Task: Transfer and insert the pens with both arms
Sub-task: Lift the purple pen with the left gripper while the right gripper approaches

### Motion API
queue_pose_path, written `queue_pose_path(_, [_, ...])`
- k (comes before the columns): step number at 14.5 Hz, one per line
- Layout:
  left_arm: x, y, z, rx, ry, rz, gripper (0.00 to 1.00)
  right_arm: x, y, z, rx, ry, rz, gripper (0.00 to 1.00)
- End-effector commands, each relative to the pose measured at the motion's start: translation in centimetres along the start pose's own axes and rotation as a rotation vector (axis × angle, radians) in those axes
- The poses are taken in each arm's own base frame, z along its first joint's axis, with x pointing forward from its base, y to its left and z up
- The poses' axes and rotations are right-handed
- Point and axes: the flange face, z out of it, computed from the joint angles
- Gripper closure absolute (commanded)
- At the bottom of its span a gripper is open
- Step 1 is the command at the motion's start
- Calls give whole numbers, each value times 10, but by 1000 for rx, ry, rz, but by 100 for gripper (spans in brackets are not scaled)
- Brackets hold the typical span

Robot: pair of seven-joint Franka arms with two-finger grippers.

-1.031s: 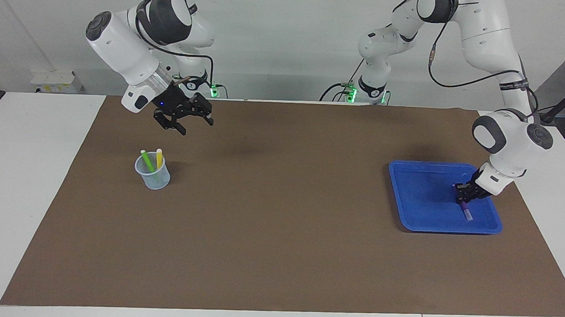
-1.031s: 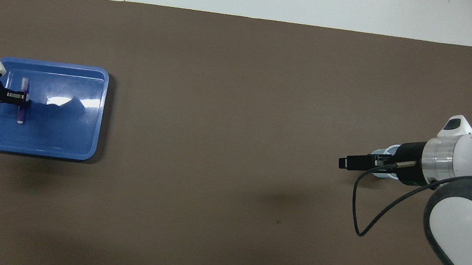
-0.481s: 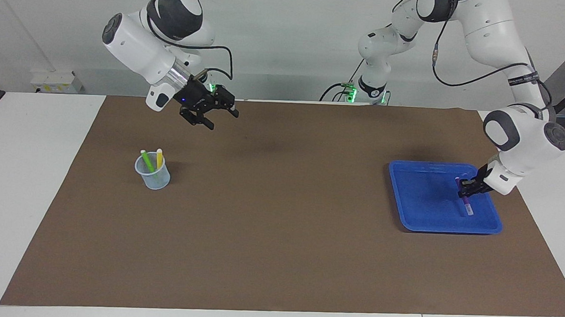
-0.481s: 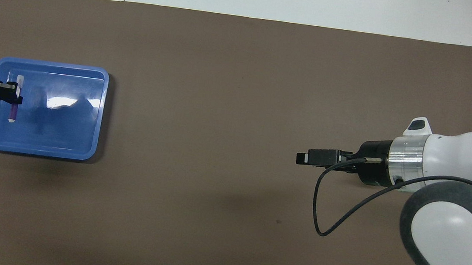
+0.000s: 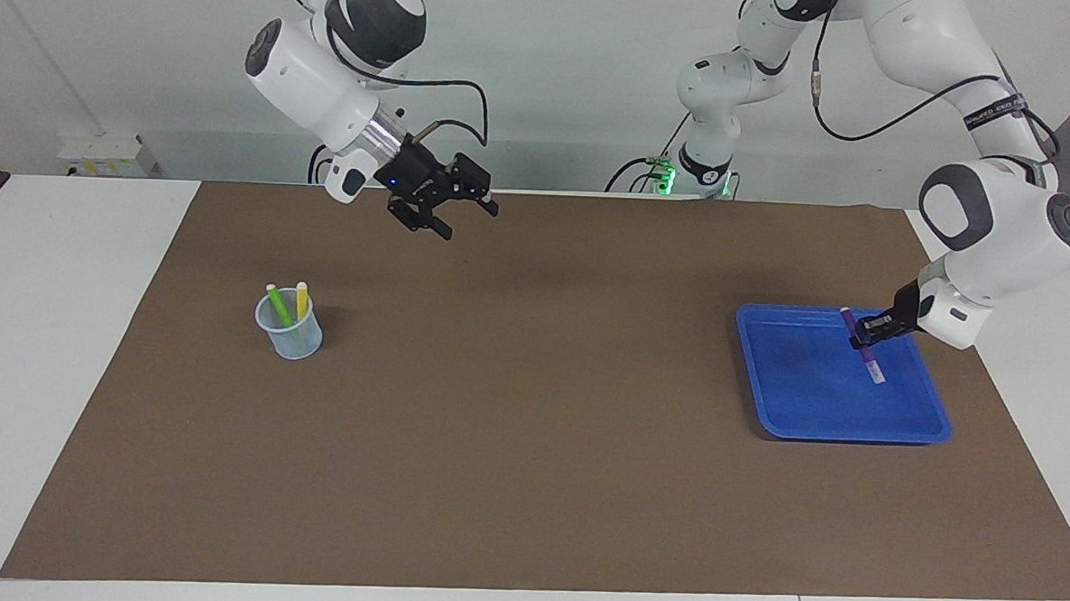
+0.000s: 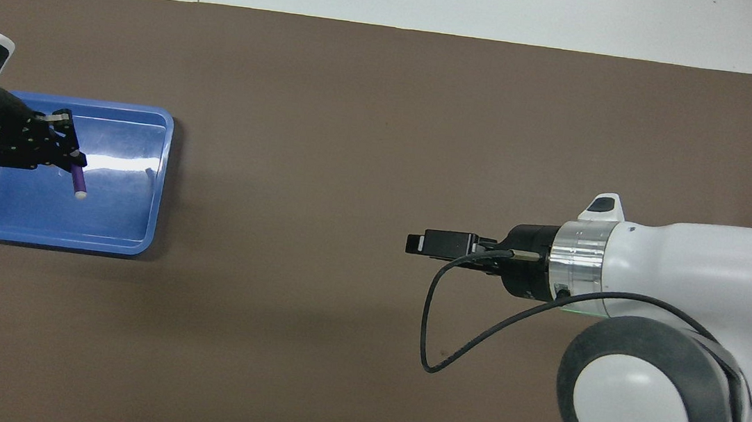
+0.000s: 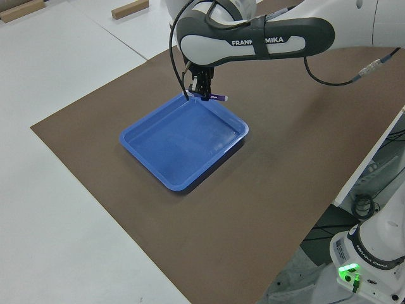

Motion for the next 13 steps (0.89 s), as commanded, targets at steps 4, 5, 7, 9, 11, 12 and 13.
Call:
queue_pose_path(4, [-79, 104, 14, -17, -75, -349, 100, -7, -19, 38, 49, 18, 62, 0])
queue_pose_path(5, [-91, 117, 14, -33, -94, -396, 100, -11, -24, 47, 51, 17, 54, 0])
queue_pose_path(7, [-119, 145, 14, -53, -131, -475, 100, -10, -24, 59, 50, 32, 55, 0])
queue_pose_path(9, [-152, 173, 21, -57, -166, -554, 100, -8, -23, 70, 51, 42, 63, 0])
queue_pose_path(11, [-178, 197, 26, -57, -189, -623, 100, -11, -34, 79, 60, 45, 48, 0])
queue_pose_path(12, [-186, 206, 27, -68, -184, -644, 100, -12, -37, 81, 64, 46, 54, 0])
queue_pose_path(13, [-189, 213, 25, -99, -192, -697, 100, -10, -39, 80, 67, 54, 56, 0])
